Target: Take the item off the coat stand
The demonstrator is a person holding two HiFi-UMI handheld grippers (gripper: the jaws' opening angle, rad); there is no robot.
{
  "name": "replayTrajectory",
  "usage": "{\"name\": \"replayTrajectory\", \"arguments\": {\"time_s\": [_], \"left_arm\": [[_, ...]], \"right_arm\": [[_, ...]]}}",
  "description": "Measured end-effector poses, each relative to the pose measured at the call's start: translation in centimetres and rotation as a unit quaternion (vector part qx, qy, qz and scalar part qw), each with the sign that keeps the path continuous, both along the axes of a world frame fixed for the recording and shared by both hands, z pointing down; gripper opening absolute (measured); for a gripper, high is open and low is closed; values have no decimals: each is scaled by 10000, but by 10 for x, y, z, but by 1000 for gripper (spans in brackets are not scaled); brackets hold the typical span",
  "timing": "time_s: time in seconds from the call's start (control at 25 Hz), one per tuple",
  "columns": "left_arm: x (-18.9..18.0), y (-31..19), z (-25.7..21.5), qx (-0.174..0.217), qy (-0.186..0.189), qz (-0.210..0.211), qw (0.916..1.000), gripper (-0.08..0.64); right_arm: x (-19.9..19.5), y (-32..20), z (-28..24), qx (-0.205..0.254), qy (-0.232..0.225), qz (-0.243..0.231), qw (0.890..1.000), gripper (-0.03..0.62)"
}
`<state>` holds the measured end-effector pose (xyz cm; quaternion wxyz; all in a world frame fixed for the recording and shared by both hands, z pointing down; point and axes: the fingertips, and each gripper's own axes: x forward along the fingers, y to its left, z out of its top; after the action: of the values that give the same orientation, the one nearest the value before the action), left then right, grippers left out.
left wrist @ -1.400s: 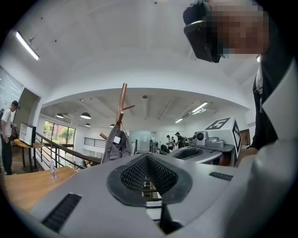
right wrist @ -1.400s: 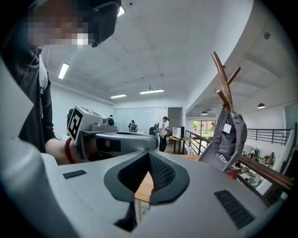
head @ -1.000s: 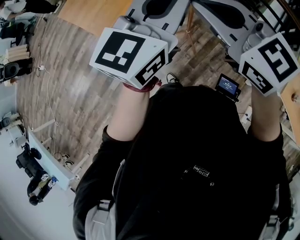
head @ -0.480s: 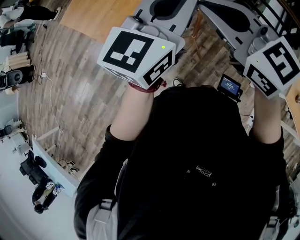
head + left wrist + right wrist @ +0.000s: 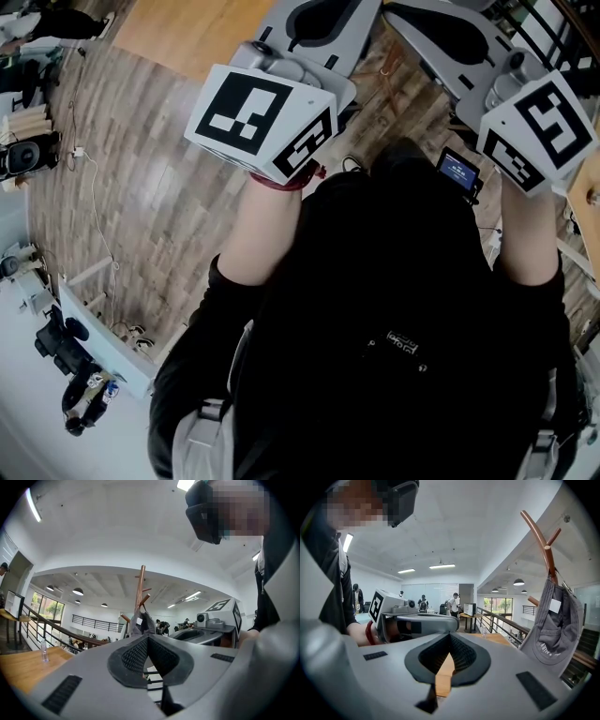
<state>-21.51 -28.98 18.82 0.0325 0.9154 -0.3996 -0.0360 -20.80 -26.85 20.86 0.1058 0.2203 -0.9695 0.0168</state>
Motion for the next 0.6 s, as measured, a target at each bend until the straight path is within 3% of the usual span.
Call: {"name": "replayTrajectory", "arguments": {"time_s": [0.6], "left_arm": [[11,-43,-13,68,3,59,10000,-5]], "right_arm": [[11,-43,-12,31,-37,24,10000,17]]}}
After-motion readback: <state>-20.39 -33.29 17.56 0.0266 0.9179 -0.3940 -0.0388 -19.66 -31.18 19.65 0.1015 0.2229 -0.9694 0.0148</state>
